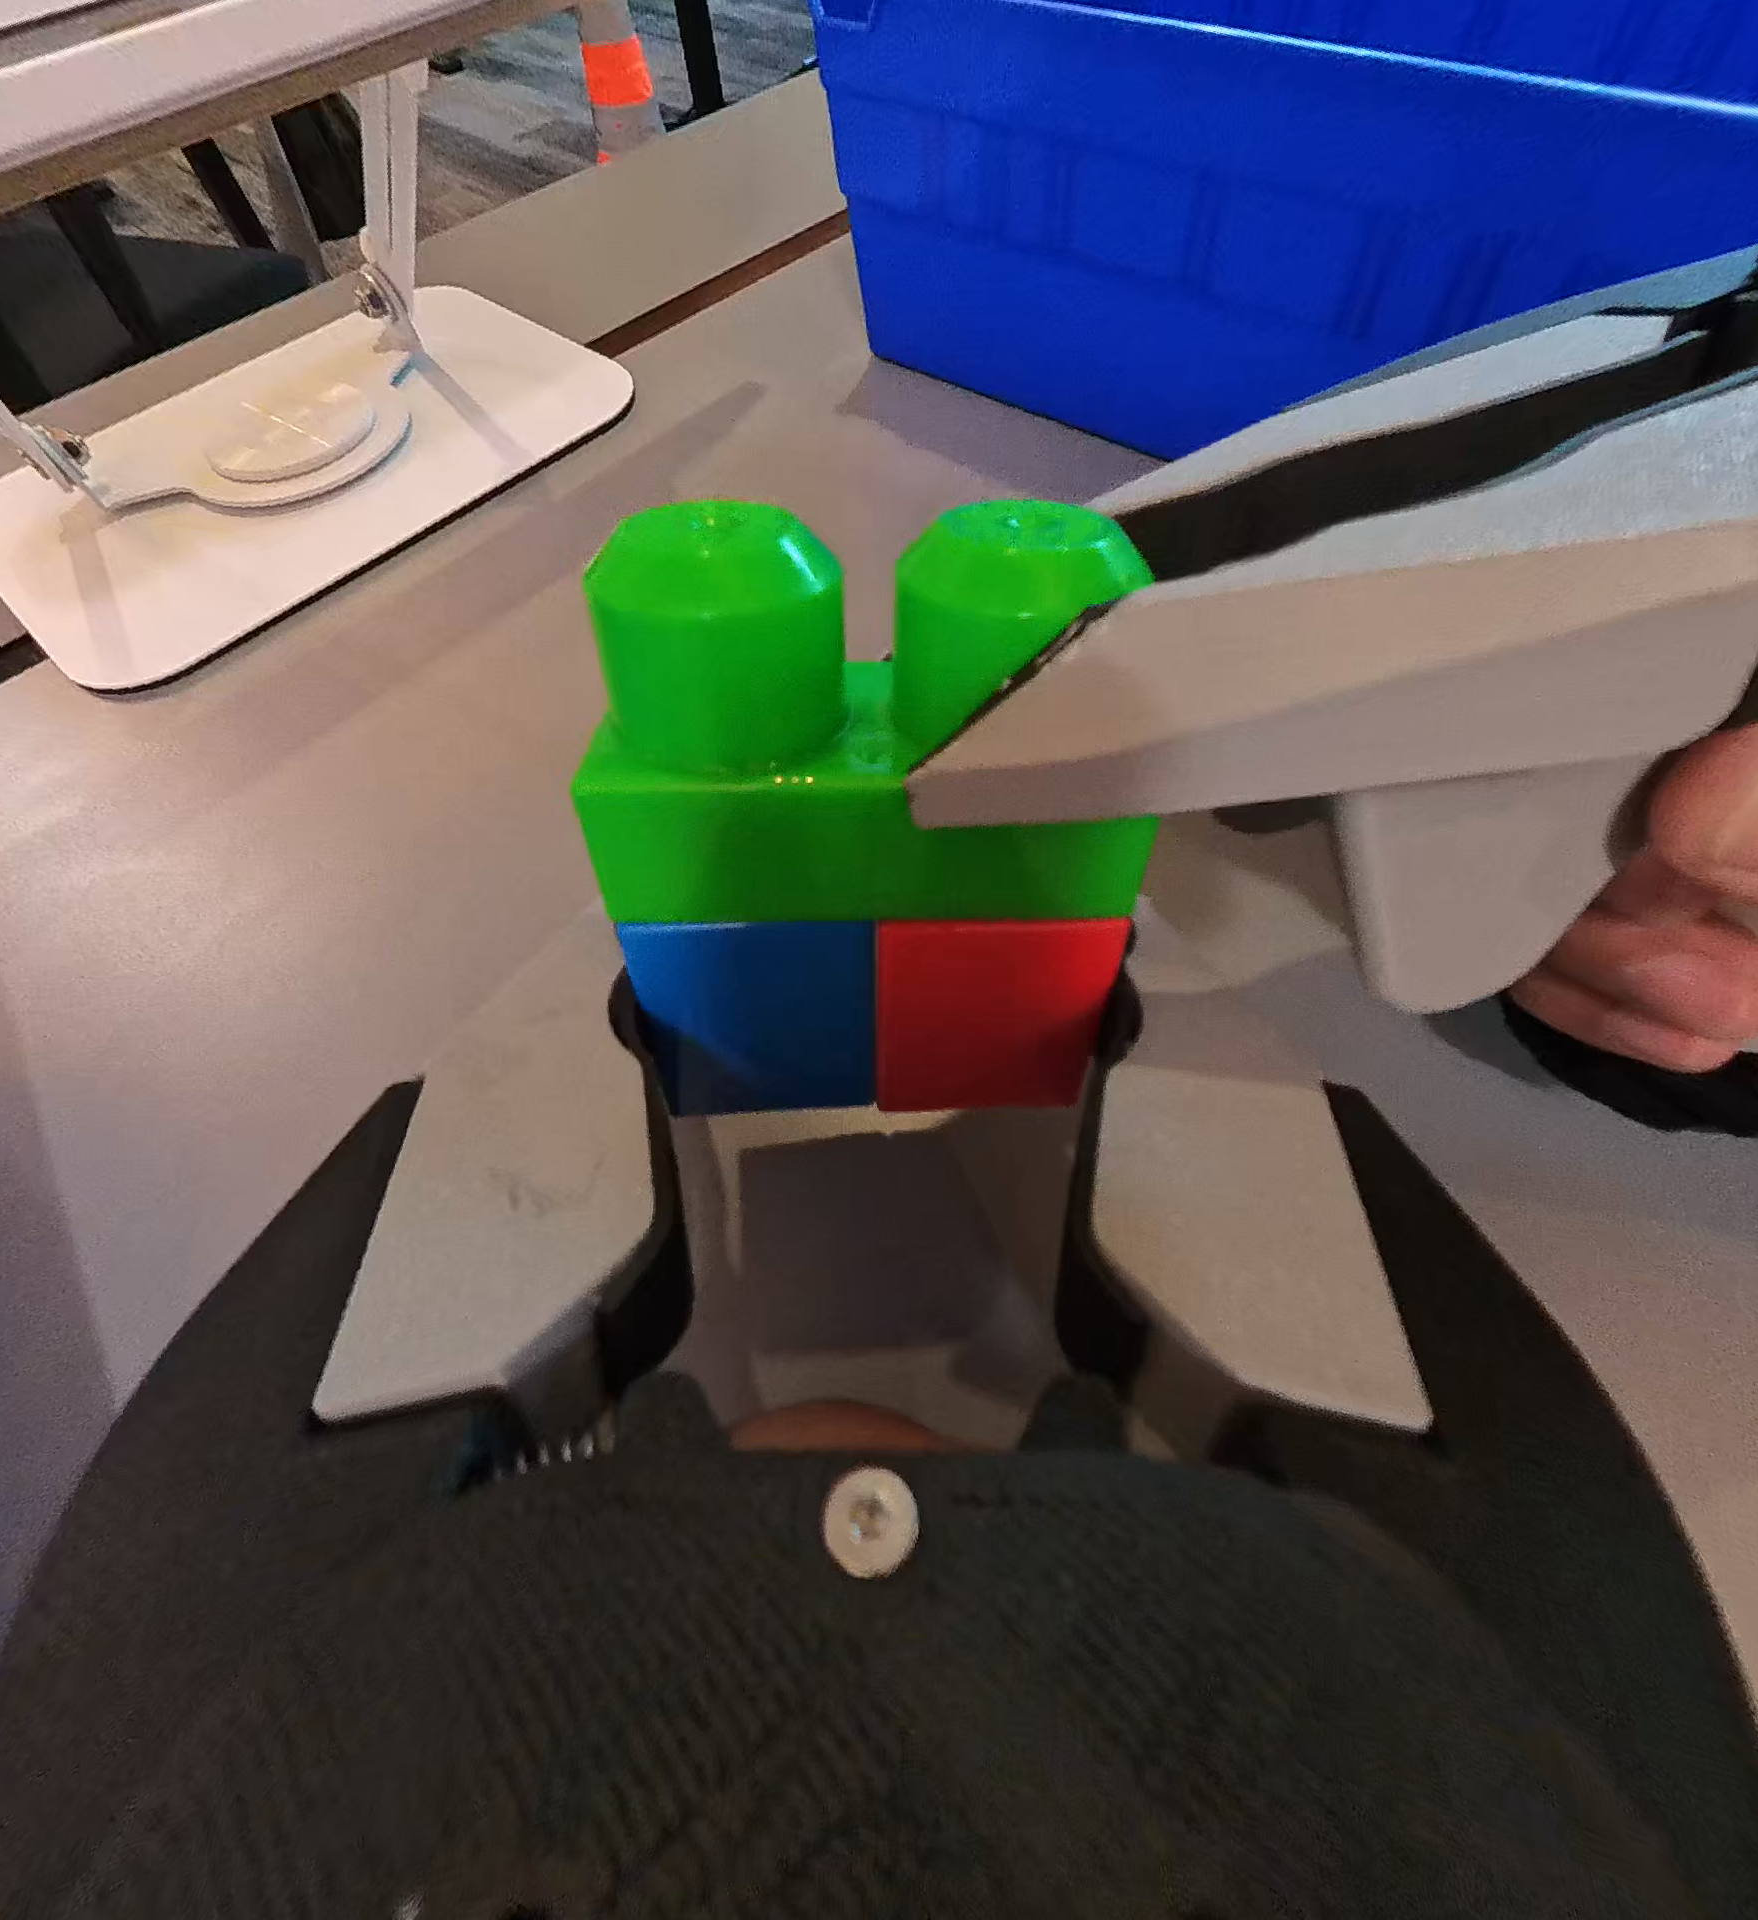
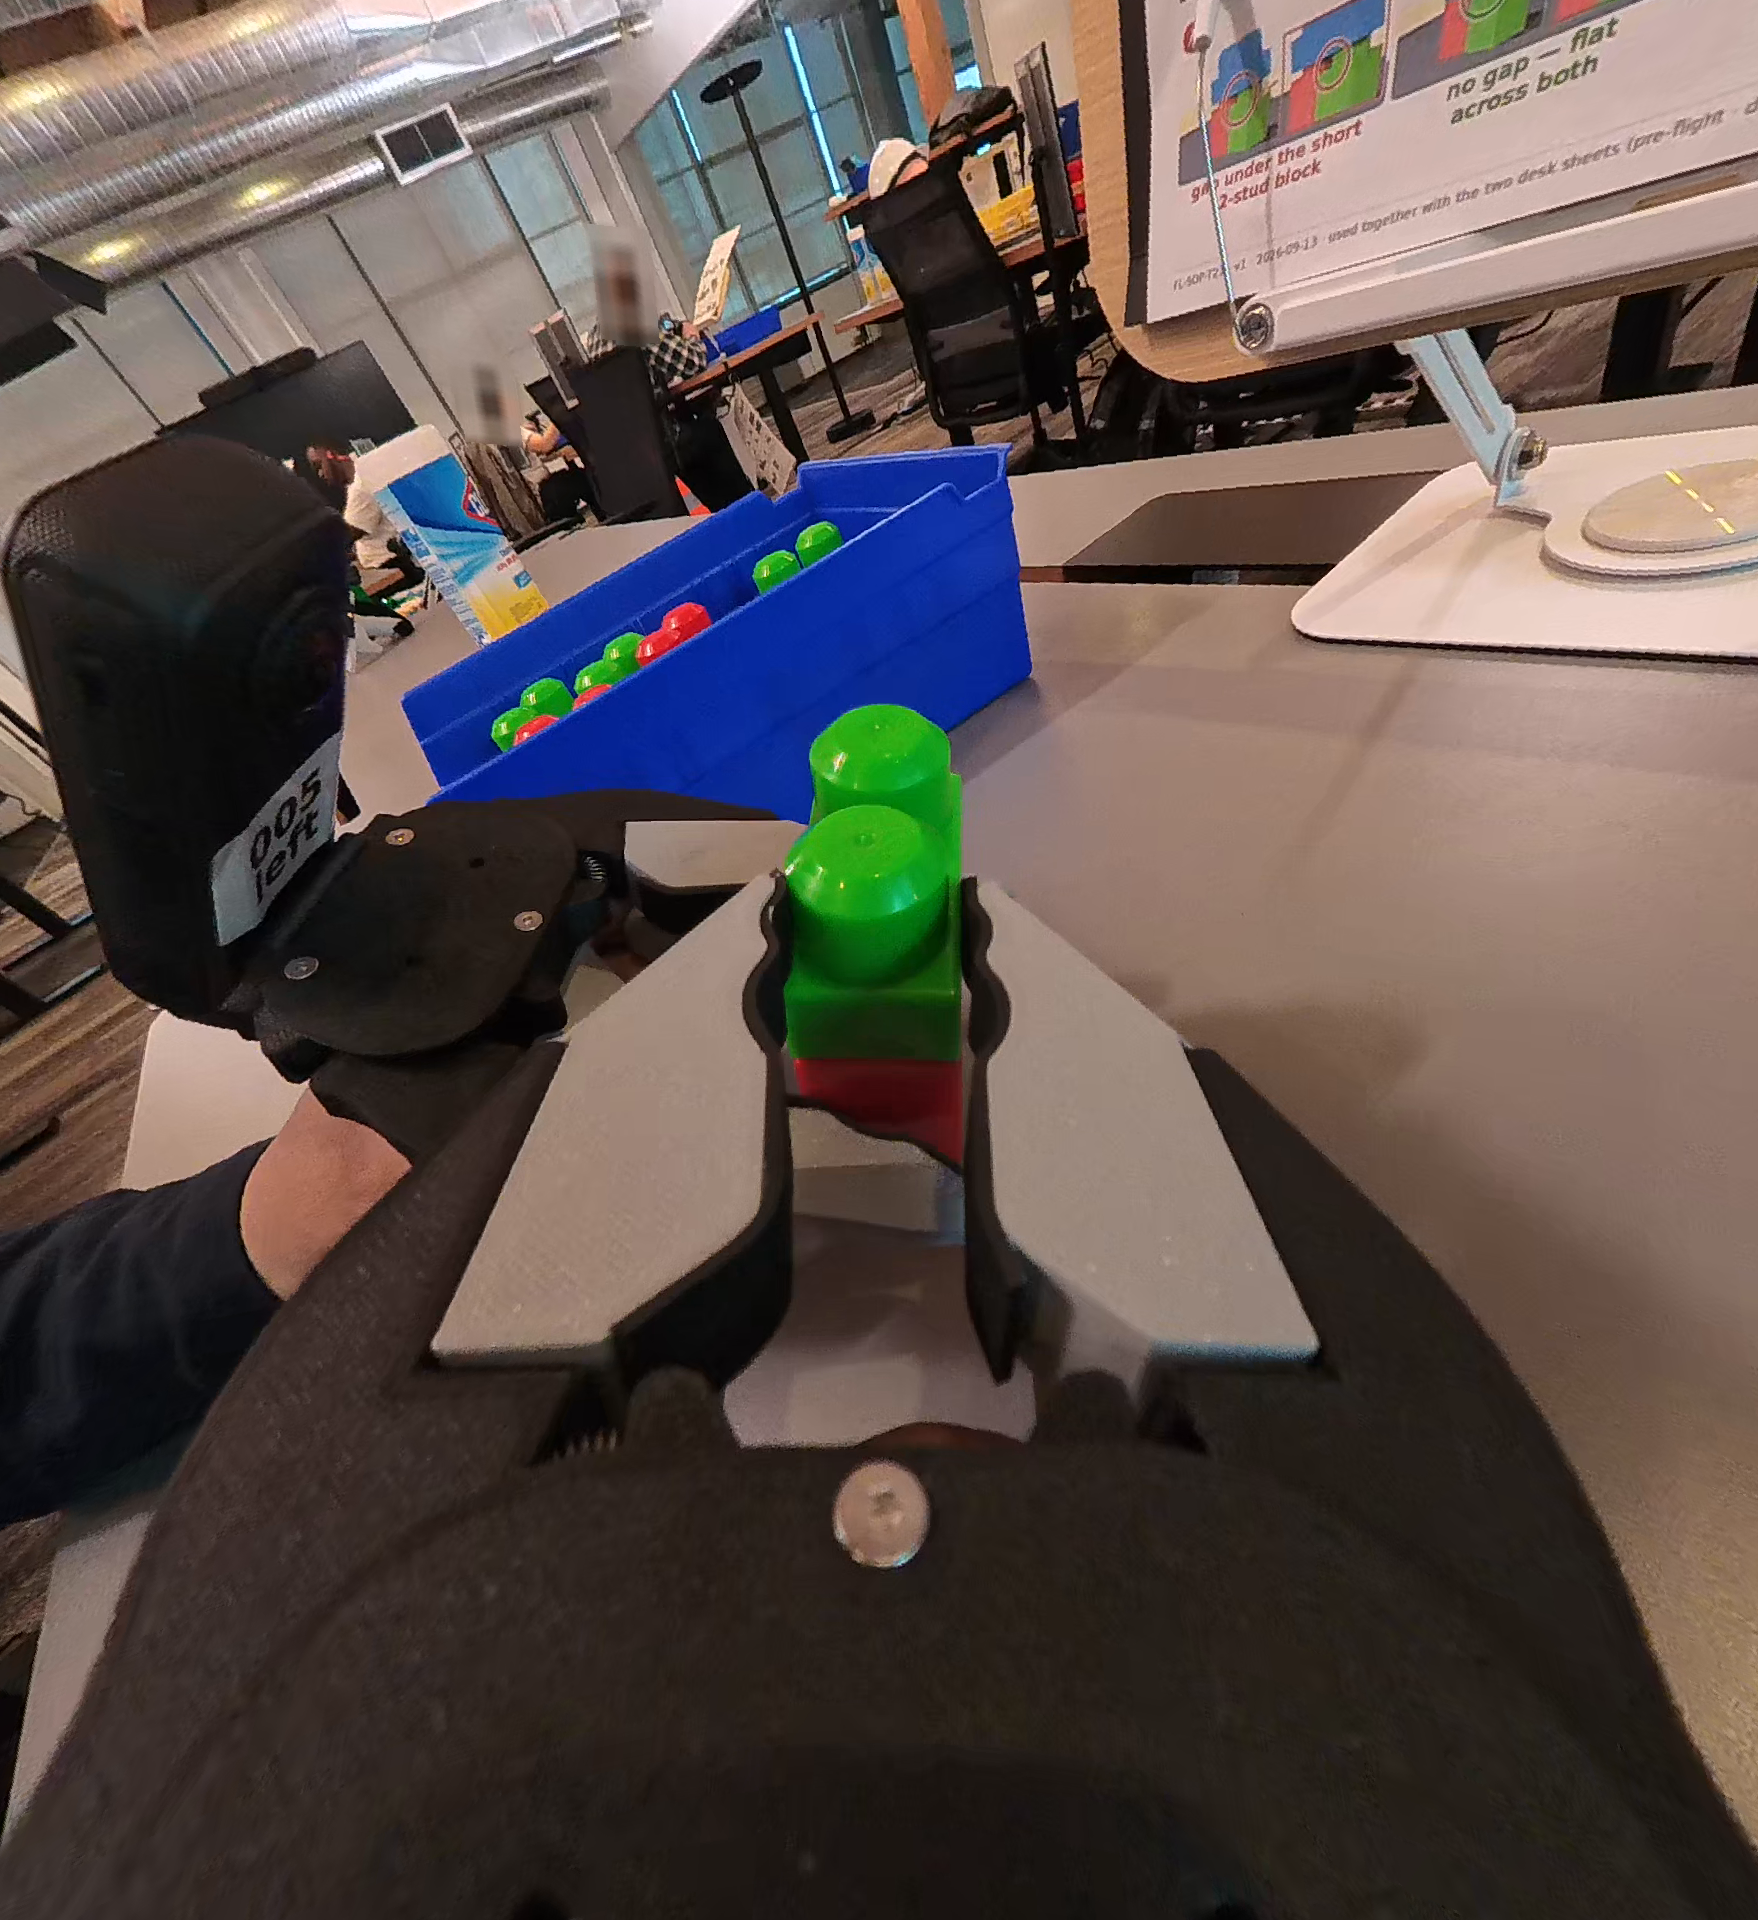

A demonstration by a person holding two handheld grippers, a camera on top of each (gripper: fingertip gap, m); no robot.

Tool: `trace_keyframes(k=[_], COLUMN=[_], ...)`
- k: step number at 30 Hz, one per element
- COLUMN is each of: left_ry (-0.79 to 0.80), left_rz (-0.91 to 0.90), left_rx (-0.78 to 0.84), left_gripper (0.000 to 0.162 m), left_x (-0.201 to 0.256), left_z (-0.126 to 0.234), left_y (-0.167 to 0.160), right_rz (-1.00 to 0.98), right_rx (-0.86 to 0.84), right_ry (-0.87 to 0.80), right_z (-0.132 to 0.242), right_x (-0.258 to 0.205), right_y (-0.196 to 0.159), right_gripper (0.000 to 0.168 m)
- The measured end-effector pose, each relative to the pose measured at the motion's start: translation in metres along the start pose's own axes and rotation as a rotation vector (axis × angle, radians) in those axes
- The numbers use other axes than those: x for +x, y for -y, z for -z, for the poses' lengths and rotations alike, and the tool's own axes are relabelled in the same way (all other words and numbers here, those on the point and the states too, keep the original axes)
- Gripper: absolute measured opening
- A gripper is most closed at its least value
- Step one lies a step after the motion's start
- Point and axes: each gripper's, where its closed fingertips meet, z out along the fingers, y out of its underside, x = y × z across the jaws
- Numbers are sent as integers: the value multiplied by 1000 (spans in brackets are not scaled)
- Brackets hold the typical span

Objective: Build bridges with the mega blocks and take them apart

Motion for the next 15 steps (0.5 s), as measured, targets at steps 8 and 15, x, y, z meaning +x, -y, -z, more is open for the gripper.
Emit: trace_keyframes(k=[8,15], left_ry=[-17,12], left_rz=[-3,-76], left_rx=[-20,-26], left_gripper=[84,84], left_x=[1,1], left_z=[0,6], left_y=[-2,2], right_rz=[4,-19], right_rx=[-5,11], right_ry=[-6,55], right_z=[0,6], right_x=[0,-6], right_y=[-1,6], right_gripper=[29,31])
